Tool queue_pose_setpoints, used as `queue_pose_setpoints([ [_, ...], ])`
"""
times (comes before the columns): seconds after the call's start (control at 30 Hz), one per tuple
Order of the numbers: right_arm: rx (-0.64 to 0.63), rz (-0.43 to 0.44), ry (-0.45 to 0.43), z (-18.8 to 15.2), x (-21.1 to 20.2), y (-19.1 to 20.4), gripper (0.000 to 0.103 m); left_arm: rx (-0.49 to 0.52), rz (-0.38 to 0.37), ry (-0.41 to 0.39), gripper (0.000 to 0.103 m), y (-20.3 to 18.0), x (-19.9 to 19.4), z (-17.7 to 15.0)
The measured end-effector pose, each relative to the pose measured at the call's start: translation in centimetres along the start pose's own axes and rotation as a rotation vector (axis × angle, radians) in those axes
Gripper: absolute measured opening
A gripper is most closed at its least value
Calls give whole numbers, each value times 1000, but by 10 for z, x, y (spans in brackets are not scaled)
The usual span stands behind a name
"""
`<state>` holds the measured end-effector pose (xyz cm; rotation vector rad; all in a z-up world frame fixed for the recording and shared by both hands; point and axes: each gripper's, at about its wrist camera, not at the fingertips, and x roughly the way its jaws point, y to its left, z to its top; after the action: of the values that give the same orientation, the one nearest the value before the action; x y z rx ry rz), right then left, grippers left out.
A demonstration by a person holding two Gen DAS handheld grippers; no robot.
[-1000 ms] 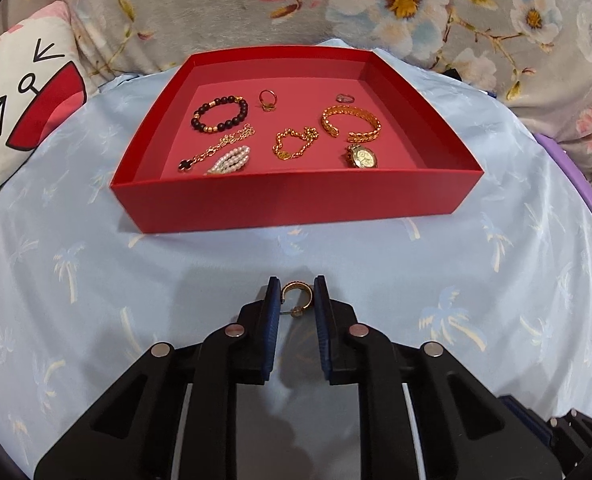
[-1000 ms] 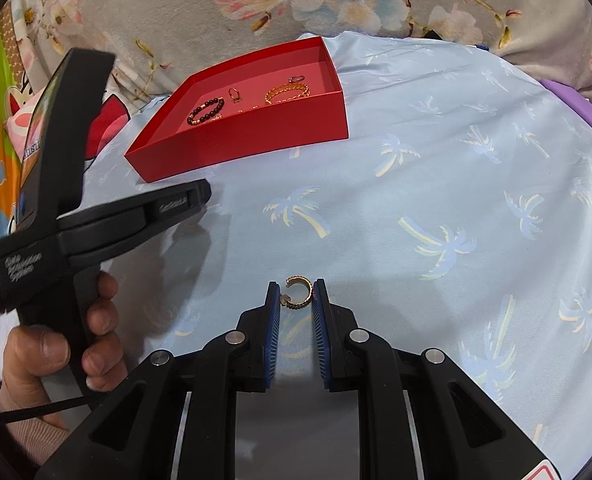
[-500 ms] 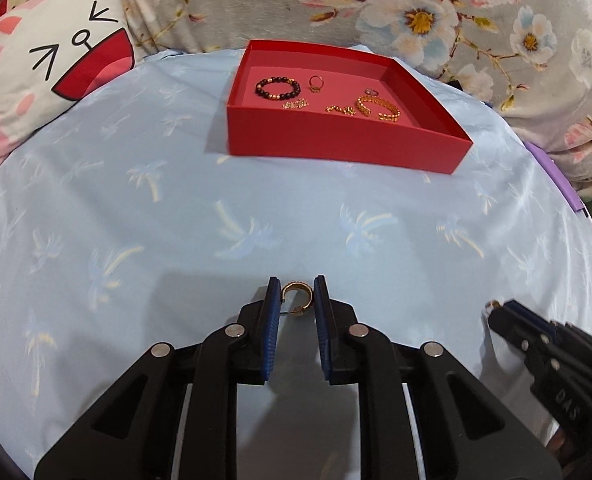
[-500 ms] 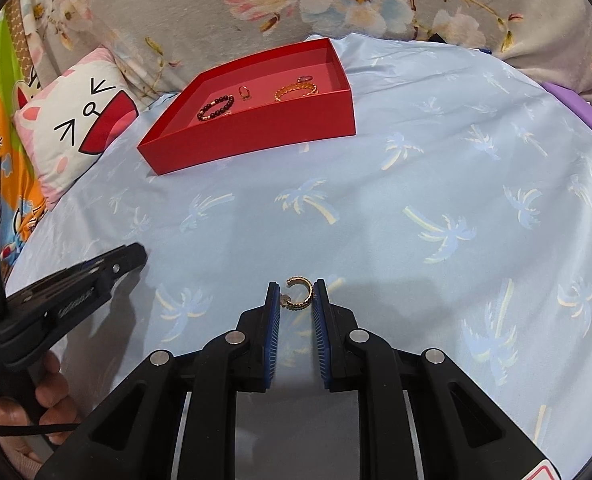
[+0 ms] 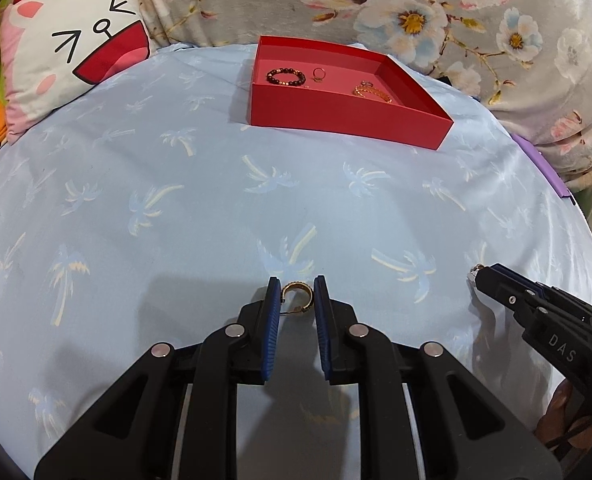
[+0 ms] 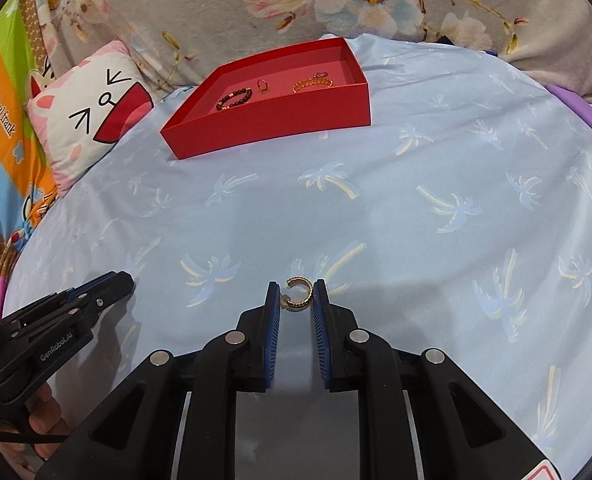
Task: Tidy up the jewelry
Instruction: 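Carry both hoop earrings over the red box and lower them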
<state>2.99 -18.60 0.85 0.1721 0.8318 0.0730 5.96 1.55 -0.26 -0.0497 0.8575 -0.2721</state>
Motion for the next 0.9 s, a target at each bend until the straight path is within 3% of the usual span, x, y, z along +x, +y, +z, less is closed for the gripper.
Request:
queue_pose_setpoints([
  [0.37,15,24,-9,-1,-14,3,15,16,-7,-30,16,-9,-21,13],
  [0.9,-11,38,-97,52,-22,7,15,30,41,-81,16,-17,-20,67],
])
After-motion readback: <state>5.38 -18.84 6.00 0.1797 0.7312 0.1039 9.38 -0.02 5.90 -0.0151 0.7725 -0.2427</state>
